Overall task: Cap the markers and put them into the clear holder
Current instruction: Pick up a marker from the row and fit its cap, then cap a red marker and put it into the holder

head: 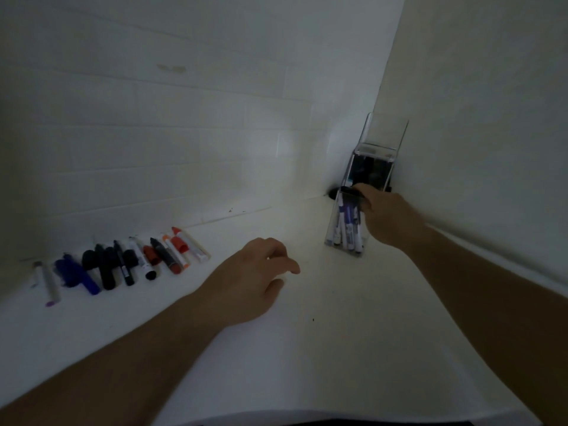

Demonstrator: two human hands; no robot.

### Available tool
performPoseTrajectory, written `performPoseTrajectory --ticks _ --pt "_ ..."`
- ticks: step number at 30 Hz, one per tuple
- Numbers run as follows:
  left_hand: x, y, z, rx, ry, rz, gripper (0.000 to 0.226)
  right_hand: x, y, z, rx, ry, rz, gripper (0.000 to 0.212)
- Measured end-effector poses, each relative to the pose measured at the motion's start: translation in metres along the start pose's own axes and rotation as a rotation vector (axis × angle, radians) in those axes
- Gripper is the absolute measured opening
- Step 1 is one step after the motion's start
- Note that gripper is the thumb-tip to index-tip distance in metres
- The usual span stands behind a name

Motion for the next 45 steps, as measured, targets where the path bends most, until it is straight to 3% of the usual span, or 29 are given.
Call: performPoseTrajectory --ticks 3,6,8,12,17,22,27,32,34,38,41,45 --pt "-0.001 -0.001 -0.001 0.007 0.001 -0.001 0.034 -0.004 -0.002 0.0 0.007 0.032 0.01 0.059" --pt "-0.001 -0.006 -0.007 0.003 0.005 -0.011 0.03 -0.017 -0.015 -0.023 0.003 0.341 0.025 0.056" --pt "-0.001 -0.018 -0.015 0.01 0.009 -0.039 0.028 -0.026 -0.047 -0.023 0.013 0.469 -0.083 0.049" --pt "-0.008 -0.068 -0.048 0.074 0.07 -0.258 0.028 -0.023 -0.124 0.029 0.306 0.282 -0.265 0.045" --pt "-0.028 -0.146 -0.104 0.154 0.167 -0.704 0.053 -0.012 -0.226 0.088 0.492 0.033 -0.5 0.041" --pt "-0.042 -0.166 -0.129 0.282 0.319 -0.84 0.065 0.003 -0.274 0.127 0.467 -0.173 -0.535 0.039" --pt "-0.043 -0.165 -0.116 0.221 0.282 -0.899 0.061 0.012 -0.262 0.132 0.244 -0.126 -0.538 0.031" --pt "-0.04 -0.163 -0.105 0.244 0.219 -0.909 0.045 0.006 -0.206 0.114 0.04 -0.048 -0.383 0.035" --pt "-0.038 -0.164 -0.1 0.264 0.186 -0.902 0.04 -0.004 -0.182 0.111 0.125 -0.047 -0.315 0.032" --pt "-0.036 -0.164 -0.085 0.453 0.018 -0.924 0.045 -0.009 -0.142 0.105 0.569 0.068 -0.04 0.022" --pt "-0.036 -0.161 -0.071 0.542 -0.105 -0.965 0.051 -0.008 -0.141 0.108 0.604 0.073 -0.041 0.021" --pt "-0.033 -0.161 -0.067 0.568 -0.127 -0.988 0.045 -0.008 -0.144 0.115 0.633 0.036 -0.082 0.025"
Point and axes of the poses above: each hand's wrist, its own x-axis towards the middle knuckle, its own z-axis out of the palm, y = z × x, the point moved 8 cm from there along x, towards the middle knuckle, and after that the axes turned 9 degrees about -z, right-handed, at the moved point
